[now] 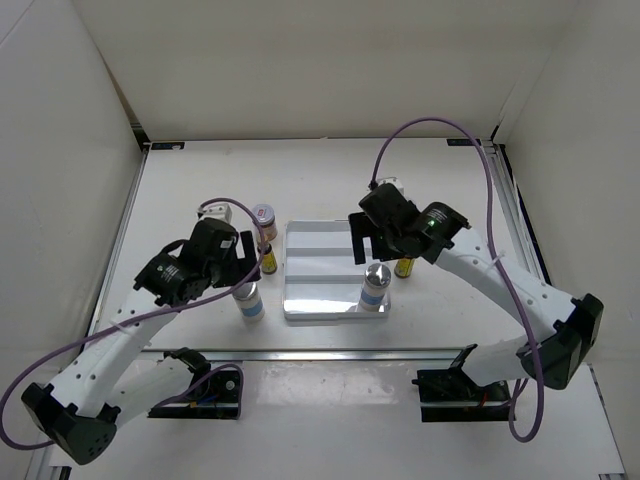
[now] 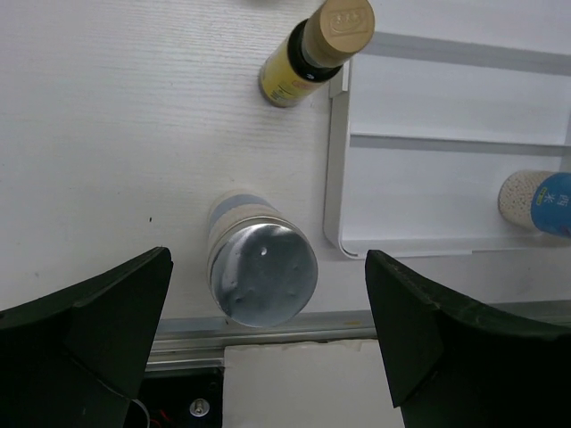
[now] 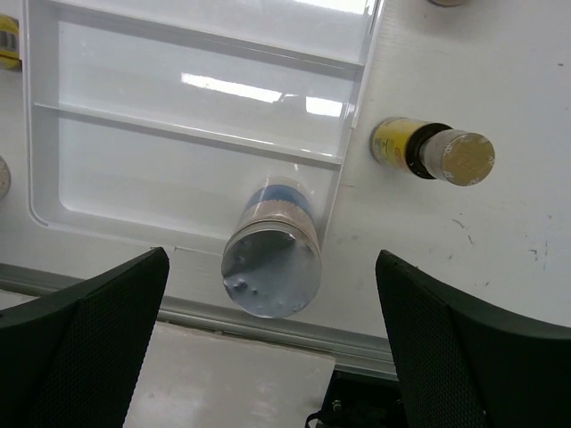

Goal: Organize the condiment bottles

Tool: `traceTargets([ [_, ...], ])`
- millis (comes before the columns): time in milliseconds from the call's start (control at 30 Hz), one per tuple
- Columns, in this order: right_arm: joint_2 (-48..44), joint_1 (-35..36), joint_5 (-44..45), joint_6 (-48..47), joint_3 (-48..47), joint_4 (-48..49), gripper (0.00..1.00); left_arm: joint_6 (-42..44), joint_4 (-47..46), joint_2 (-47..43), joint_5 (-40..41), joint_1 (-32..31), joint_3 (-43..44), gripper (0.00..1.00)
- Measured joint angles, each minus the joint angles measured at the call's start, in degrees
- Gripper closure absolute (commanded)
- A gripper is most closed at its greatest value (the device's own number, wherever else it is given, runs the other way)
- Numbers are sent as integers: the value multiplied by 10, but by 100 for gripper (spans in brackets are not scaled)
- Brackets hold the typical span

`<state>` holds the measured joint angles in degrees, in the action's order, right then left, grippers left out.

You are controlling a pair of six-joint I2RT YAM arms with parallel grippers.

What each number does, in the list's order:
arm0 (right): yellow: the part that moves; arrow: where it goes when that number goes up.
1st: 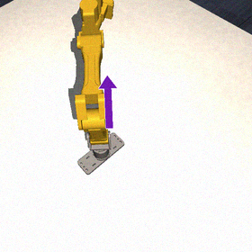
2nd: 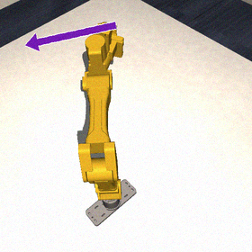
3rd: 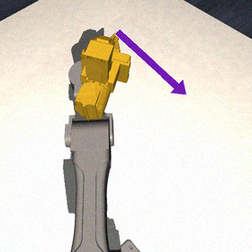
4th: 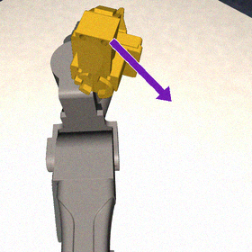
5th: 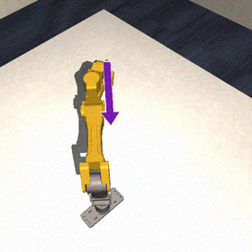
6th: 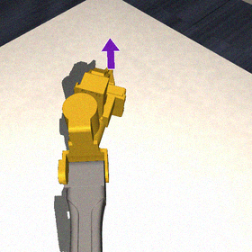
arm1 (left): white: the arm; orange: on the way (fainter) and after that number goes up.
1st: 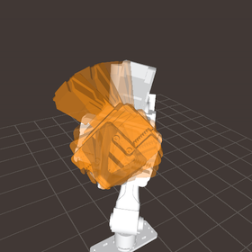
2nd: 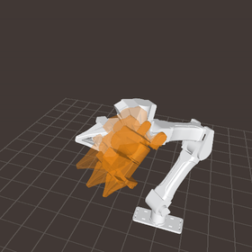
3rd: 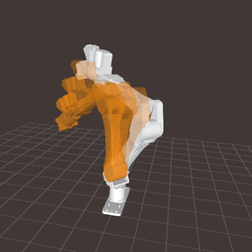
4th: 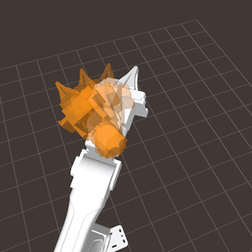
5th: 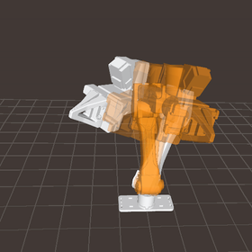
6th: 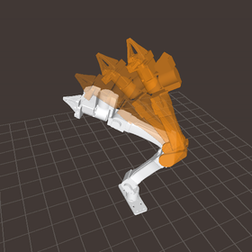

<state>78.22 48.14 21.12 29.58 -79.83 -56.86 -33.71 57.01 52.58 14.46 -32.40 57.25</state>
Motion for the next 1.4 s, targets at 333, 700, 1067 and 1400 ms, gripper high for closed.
traceTargets([
  [333, -18, 1, 26, -12, 0, 0, 0, -14, 0, 18, 13, -64, 0, 0],
  [700, -54, 1, 40, -22, 10, -2, 0, -61, -10, 48, 58, -101, -10, 0],
  [1067, -54, 1, 42, -23, 30, -2, 0, -151, 66, 37, 149, -121, -10, 0],
  [1400, -54, 1, 42, -23, 30, -2, 0, -190, 64, 76, 157, -123, -7, 0],
])
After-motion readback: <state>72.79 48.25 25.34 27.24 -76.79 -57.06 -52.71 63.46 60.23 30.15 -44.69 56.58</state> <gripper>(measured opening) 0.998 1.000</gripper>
